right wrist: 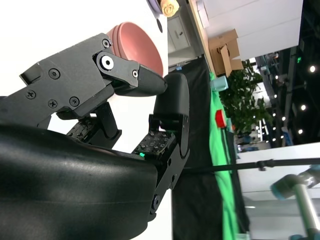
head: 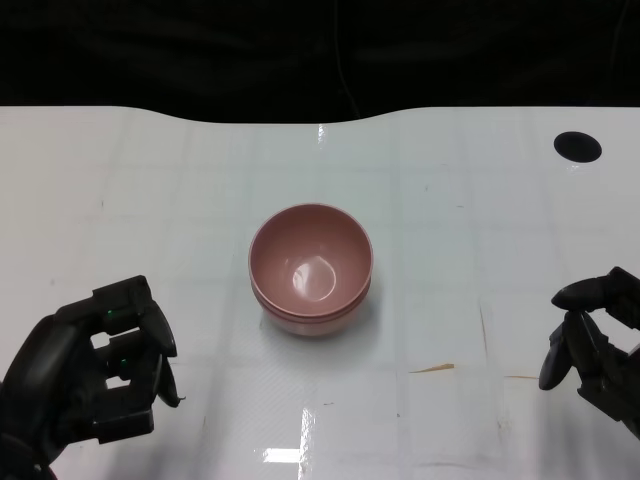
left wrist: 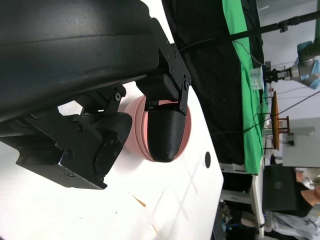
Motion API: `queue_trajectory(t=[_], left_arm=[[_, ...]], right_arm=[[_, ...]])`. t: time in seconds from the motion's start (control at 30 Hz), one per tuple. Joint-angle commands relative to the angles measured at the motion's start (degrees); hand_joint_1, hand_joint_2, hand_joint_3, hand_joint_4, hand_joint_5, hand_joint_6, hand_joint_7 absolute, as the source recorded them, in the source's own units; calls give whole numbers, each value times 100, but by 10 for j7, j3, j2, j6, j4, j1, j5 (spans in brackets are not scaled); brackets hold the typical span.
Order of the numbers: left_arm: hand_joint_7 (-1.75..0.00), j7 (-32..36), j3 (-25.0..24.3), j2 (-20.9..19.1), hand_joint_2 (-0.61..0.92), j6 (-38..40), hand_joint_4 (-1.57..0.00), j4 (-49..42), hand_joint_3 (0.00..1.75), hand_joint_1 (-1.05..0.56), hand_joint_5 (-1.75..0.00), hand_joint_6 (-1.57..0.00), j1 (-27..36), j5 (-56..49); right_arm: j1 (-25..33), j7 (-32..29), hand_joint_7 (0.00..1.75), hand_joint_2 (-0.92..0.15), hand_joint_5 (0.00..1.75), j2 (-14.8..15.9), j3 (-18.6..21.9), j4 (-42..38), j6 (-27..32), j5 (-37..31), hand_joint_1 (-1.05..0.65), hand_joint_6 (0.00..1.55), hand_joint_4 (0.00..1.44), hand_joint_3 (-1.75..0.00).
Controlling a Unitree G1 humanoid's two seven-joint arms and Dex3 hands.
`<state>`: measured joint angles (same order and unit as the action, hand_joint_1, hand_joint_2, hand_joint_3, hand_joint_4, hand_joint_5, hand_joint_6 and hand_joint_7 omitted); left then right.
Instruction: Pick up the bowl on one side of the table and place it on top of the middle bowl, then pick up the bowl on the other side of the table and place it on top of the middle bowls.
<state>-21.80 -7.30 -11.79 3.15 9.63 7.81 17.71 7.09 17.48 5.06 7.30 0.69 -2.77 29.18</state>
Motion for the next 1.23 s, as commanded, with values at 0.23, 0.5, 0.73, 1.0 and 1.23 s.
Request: queue_trajectory(t=[0.23, 0.5, 0.73, 1.0, 1.23], left_arm=[[-170, 17, -23, 13, 63, 15, -79, -7, 134, 17, -175, -70, -9, 20], [-174, 13, -29, 10, 63, 20, -79, -7, 134, 15, -175, -70, -12, 32], [-175, 15, -32, 11, 62, 23, -80, -5, 135, 17, -175, -70, -12, 37], [-174, 15, -31, 10, 62, 31, -80, -2, 135, 17, -175, -71, -13, 36], [-175, 14, -30, 12, 63, 26, -81, -5, 135, 17, -175, -71, -13, 34]], right_arm=[[7, -8, 158, -63, 166, -23, 17, 11, 10, -7, -14, 65, 86, -93], [9, -3, 158, -58, 168, -47, 2, -2, -40, -57, -18, 67, 85, -98], [12, -12, 158, -56, 173, -57, -5, 2, -51, -89, -19, 69, 84, -102], [5, 5, 154, -57, 172, -57, 0, -19, -73, -84, -18, 70, 83, -100], [10, -6, 150, -56, 170, -55, -4, -9, -63, -94, -19, 72, 83, -100]])
